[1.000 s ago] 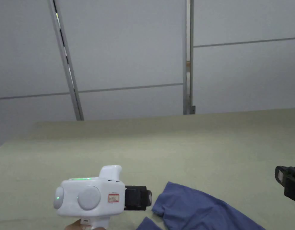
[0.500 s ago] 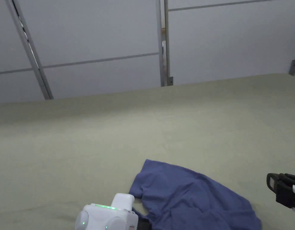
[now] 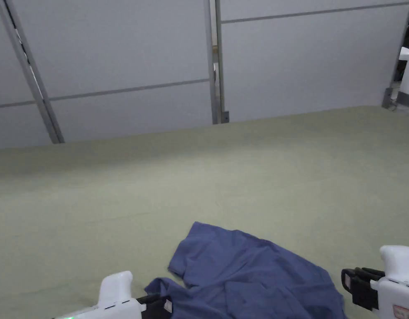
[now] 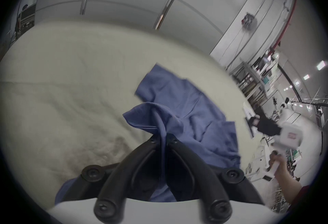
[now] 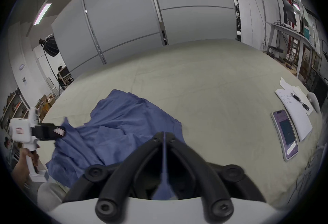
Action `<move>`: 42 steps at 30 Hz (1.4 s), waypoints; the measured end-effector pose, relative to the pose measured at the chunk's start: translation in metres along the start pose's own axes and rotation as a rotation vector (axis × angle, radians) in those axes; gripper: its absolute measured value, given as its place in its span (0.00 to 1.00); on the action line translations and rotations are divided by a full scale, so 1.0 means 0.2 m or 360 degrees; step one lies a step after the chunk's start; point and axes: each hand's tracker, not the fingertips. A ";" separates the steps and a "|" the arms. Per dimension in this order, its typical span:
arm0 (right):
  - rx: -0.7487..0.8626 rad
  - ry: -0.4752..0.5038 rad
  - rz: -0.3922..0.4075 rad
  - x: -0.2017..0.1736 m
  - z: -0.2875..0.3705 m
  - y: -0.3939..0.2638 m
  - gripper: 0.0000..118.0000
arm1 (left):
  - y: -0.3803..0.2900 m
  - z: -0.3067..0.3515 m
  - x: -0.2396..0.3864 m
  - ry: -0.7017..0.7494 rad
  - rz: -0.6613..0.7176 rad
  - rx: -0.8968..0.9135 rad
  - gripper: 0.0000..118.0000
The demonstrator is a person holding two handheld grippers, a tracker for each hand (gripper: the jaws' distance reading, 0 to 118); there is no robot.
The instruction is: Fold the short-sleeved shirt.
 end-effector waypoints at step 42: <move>0.0600 0.0289 -0.0072 -0.67 0.37 0.76 0.04 | 0.59 1.11 0.04 0.0026 0.0190 0.0752 0.04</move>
